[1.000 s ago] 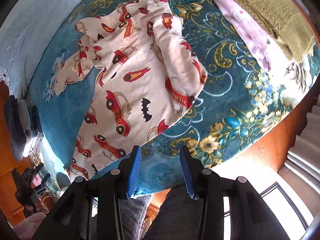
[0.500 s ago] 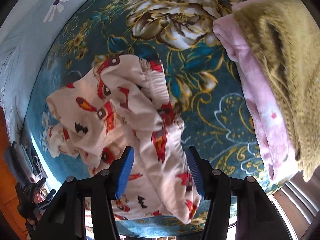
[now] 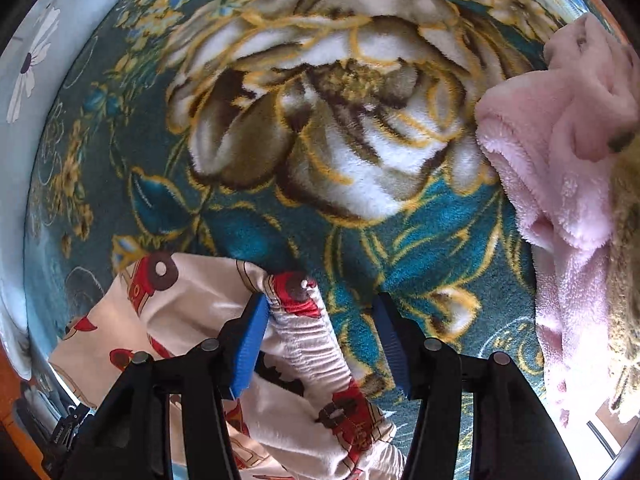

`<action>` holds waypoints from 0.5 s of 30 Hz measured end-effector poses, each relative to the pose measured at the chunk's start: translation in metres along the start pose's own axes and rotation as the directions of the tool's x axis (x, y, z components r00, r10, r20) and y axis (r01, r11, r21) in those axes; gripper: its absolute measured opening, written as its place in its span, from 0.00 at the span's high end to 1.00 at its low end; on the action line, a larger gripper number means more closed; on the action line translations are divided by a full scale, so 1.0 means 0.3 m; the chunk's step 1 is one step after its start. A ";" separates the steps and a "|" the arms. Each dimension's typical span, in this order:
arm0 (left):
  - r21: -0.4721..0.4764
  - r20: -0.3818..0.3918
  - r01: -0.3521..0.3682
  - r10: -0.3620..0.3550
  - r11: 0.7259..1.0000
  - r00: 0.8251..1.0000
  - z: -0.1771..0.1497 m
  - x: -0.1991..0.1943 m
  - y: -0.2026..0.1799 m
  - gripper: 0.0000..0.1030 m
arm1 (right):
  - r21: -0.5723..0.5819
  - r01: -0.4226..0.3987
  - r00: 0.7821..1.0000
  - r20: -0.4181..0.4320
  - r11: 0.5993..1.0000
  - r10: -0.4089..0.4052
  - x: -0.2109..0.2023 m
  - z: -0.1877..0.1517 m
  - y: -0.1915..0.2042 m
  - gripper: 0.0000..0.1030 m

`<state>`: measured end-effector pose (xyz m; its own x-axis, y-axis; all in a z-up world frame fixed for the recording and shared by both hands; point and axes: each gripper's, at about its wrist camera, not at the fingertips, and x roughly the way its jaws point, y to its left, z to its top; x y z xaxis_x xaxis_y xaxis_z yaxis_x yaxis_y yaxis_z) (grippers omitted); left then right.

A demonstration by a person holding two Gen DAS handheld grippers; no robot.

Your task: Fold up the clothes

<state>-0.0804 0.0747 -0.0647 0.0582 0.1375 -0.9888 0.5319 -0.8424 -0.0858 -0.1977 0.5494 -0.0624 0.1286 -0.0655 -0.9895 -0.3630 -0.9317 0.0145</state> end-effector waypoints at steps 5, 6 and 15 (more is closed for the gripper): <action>0.013 -0.010 -0.026 0.026 1.000 1.000 0.017 0.061 -0.030 0.29 | -0.037 0.025 0.999 0.036 0.999 -0.024 -0.009 -0.023 0.027 0.45; 0.007 -0.003 -0.029 0.029 1.000 1.000 0.016 0.061 -0.031 0.29 | -0.040 0.026 0.999 0.037 0.999 -0.024 -0.011 -0.026 0.029 0.46; 0.020 0.002 0.006 -0.006 1.000 1.000 0.022 0.032 -0.093 0.79 | -0.142 0.050 0.998 0.053 0.989 -0.043 -0.028 -0.067 0.119 0.80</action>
<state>-0.1003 0.0960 -0.0726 0.0535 0.1416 -0.9885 0.5153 -0.8518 -0.0942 -0.1934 0.5094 -0.0508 0.0945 -0.0066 -0.9955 -0.2218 -0.9750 -0.0146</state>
